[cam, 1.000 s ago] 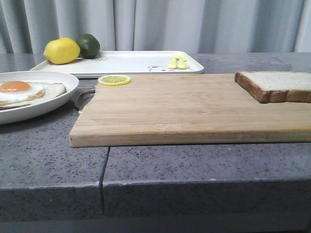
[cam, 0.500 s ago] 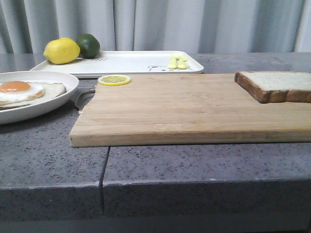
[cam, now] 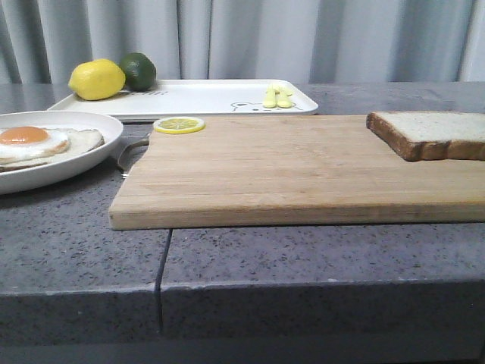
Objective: Place bread and move sandwich to tray
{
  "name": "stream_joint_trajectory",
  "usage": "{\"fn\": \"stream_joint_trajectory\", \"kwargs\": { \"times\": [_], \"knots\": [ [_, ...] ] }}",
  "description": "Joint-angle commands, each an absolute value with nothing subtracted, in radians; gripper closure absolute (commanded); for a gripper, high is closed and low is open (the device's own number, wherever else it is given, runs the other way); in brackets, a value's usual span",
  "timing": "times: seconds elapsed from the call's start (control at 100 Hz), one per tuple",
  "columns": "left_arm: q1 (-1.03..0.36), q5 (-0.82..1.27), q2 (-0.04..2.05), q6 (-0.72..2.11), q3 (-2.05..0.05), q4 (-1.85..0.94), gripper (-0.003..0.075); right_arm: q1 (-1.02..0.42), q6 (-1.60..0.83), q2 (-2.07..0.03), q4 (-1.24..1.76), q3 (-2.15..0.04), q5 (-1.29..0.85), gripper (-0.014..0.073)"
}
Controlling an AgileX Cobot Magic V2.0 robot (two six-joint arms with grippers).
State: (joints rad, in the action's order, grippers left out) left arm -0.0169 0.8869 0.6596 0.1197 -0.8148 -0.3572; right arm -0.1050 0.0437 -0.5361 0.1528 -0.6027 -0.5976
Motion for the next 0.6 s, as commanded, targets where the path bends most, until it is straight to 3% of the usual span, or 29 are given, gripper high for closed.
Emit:
{"fn": "stream_joint_trajectory", "kwargs": {
  "times": [0.0, 0.09, 0.16, 0.59],
  "knots": [
    [-0.016, 0.824, 0.666, 0.12, -0.85, -0.379, 0.0342, -0.101, 0.04, -0.548, 0.159, -0.641, -0.527, 0.0053],
    [-0.016, 0.828, 0.666, 0.12, -0.85, -0.379, 0.0211, -0.101, 0.04, -0.548, 0.159, -0.641, -0.526, 0.005],
    [-0.016, 0.83, 0.666, 0.12, -0.85, -0.379, 0.016, -0.101, 0.04, -0.548, 0.159, -0.641, -0.526, 0.0051],
    [-0.016, 0.825, 0.666, 0.12, -0.85, -0.379, 0.0241, -0.101, 0.04, -0.548, 0.159, -0.641, -0.526, 0.0051]
  ]
}}
